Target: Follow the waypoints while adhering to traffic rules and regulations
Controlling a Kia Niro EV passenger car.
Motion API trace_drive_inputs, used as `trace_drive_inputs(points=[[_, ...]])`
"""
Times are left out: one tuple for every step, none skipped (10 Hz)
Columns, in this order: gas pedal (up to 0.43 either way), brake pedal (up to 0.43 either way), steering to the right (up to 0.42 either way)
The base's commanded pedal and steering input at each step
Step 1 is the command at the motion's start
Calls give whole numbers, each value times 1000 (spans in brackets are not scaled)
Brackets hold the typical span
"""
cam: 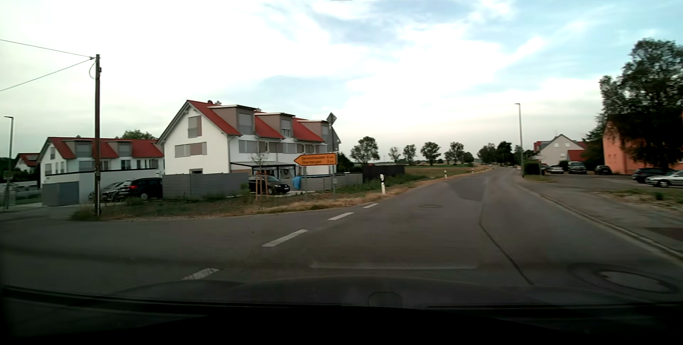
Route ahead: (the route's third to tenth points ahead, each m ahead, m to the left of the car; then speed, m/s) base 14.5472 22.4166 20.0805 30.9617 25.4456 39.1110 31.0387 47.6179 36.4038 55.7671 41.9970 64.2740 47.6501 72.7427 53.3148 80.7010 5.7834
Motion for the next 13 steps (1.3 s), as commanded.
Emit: trace_drive_inputs(points=[[130, 6, -454], [130, 6, -469], [130, 6, -483], [130, 6, -488], [130, 6, -488], [130, 6, -484], [130, 6, -476], [130, 6, -463], [130, 6, -443], [130, 6, -427], [130, 6, -406], [138, 6, -384], [157, 6, -349]])
